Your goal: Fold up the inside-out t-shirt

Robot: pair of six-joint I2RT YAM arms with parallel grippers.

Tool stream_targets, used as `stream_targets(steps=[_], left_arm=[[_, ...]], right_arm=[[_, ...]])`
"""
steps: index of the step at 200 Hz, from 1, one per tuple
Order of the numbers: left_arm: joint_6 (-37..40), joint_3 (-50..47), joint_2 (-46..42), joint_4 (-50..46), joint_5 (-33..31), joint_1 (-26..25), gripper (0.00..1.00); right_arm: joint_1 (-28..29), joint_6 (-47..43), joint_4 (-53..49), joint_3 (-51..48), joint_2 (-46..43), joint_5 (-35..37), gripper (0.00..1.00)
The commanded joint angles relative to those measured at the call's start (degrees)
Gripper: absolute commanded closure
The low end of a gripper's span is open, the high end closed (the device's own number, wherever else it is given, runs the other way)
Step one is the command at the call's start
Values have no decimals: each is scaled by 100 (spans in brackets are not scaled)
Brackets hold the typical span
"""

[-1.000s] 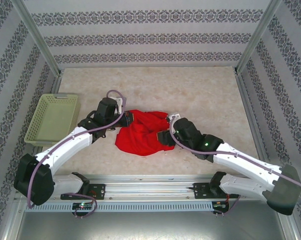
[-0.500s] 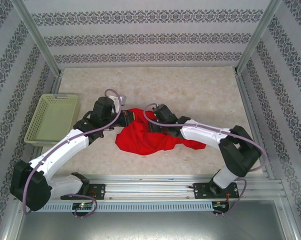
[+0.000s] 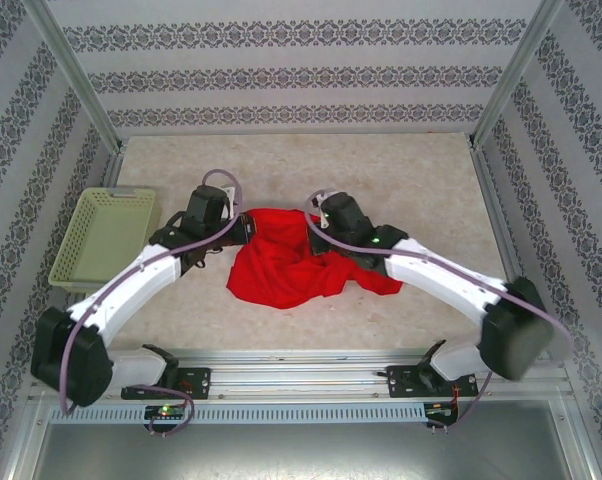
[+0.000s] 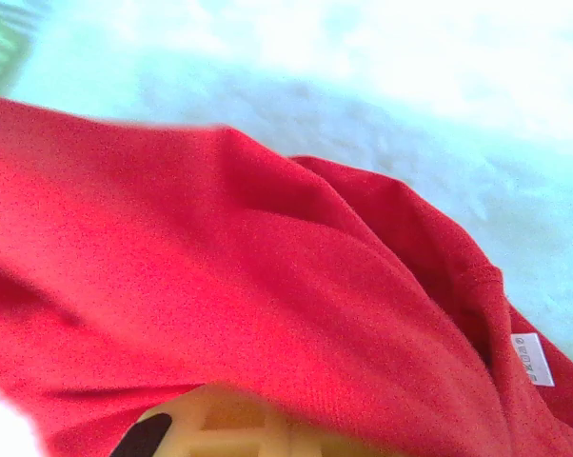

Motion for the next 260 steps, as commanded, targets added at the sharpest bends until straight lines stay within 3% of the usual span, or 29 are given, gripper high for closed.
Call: stream_targets(steps=[1,14,27,44,82,122,159,220,260], left_arm=[[276,694,757,-1157,-257,118,79],[477,1057,1043,-1505,-50,-27,69],[548,1107,886,-1545,-583,-381,58],[561,985,422,-1450,-1173,-854,51],[593,206,-473,-462,-1671,-2083,42],[271,-216,-55,307,-1184,-2269,41],[39,202,655,545,-749,-2270,53],[133,332,780,448,-907,-2257,100],[275,396,355,213,-1049,-2252,100]], right_arm=[[51,276,104,13,-834,-647,100],[9,491,42,60,-1134,-675,100],[-26,569,0,81,-1331,-699,100],[-31,586,0,80,-1405,-656,100],[0,679,253,-47,-1306,-756,100],[90,736,376,-100,-1416,-753,100],[102,994,168,-131,-1400,-477,100],[-325,1279,-411,-217,-1358,192,100],[-416,1061,-464,-111,-1190,326,100]])
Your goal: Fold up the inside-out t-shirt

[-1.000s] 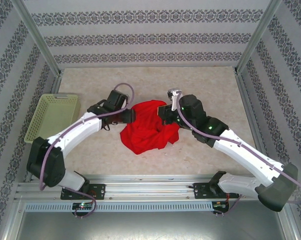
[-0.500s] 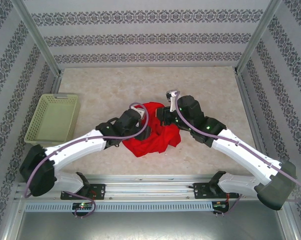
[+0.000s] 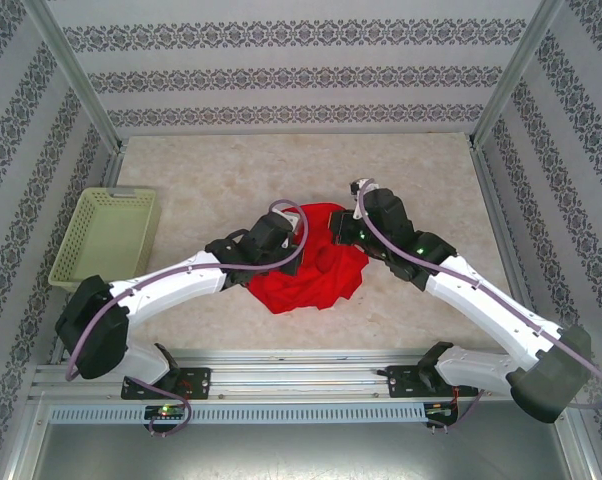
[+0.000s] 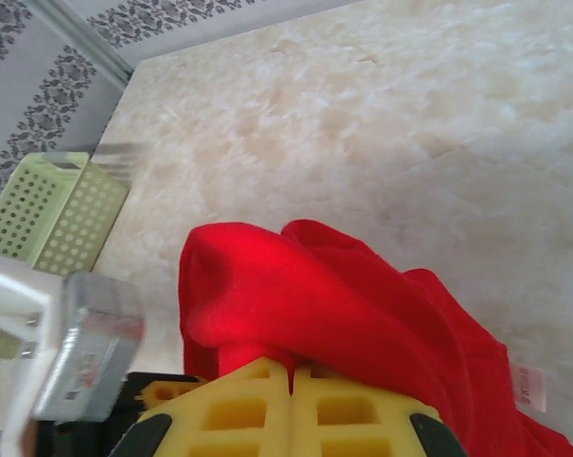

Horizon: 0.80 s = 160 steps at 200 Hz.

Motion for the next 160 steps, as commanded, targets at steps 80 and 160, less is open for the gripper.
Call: stream_targets(steps=[80,160], left_arm=[[467,12,-2076,172,1103,690,100],[85,-494,-1963,552,1837,1487,100]], right_arm=[[-508,-998,-176,126,746,271,92],[517,-1055,854,-1051,368,-433,52]])
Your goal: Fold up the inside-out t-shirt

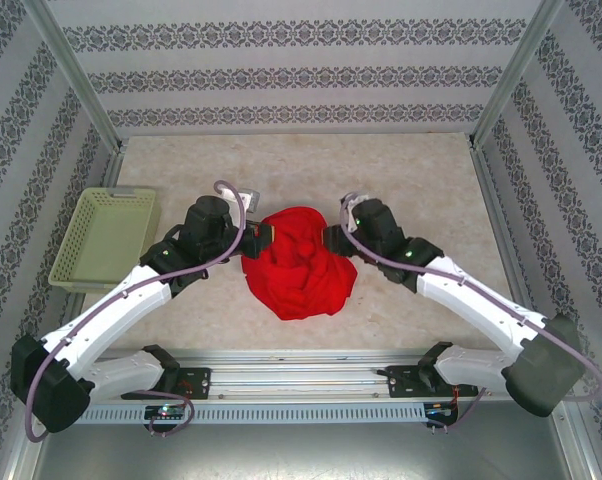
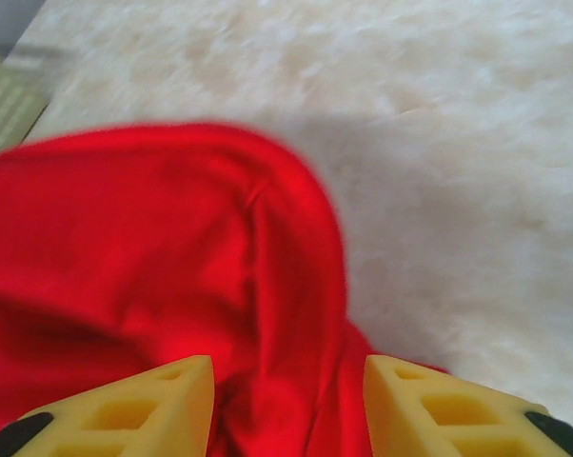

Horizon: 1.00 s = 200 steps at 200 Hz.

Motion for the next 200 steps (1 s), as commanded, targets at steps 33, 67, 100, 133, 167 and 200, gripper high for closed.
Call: stream_targets(steps=[33,67,100,133,167,200], left_arm=[[-130,-68,-146,473,447,235,100],[-149,-17,-300,434,563,271,100],[-184,-44,-499,468,691,284,100],[-96,150,-522,88,403,399,100],[31,302,-742,-207,-185,758,100],[-131,220,-1105,298,148,1365,100]], right_arm=[[586,-124,900,-178,911,-115,52],[588,-506,1148,144,1523,195,45],[591,-710,1024,637,2043,650,54],[609,-843,873,891,1755,347,92],[592,-746,286,839,757,189,100],[-73,-28,736,453,-568,-1636,100]])
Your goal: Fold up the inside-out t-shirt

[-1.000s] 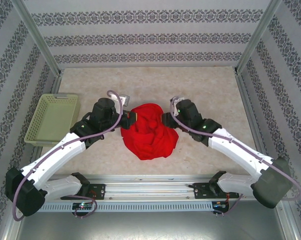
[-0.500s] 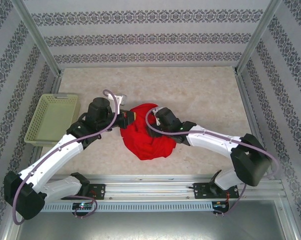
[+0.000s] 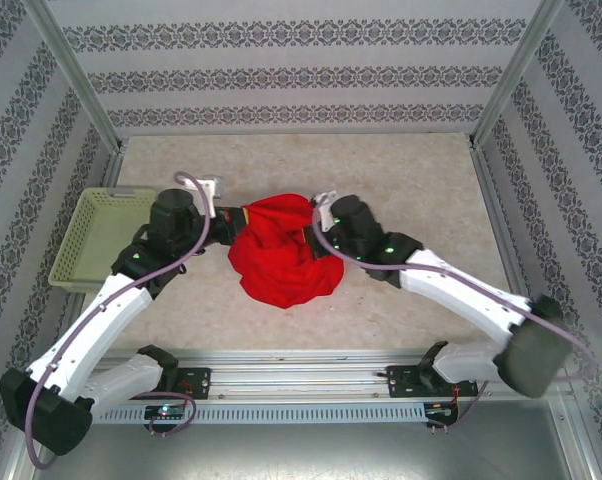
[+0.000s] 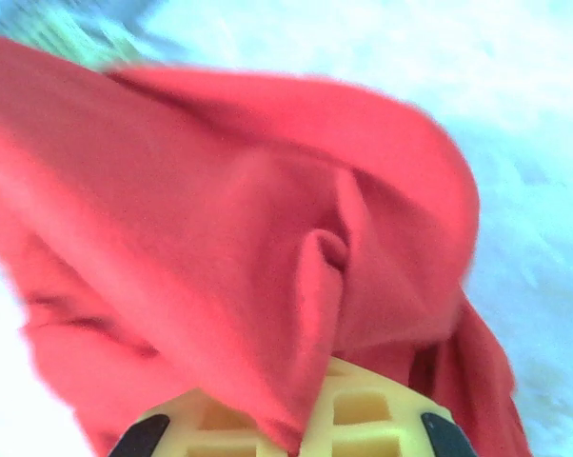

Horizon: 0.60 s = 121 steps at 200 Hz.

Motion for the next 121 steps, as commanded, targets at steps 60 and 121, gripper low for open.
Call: stream_targets(steps=[60,121], left_arm=[[-909,-447,-99,2326,1835,255,100],[-9,779,2245,-1653,-627,261,63]], right_arm=[[-669,513,78,-345,-1580,-1020,100],[-748,982,513,-476,-852,-1365,100]])
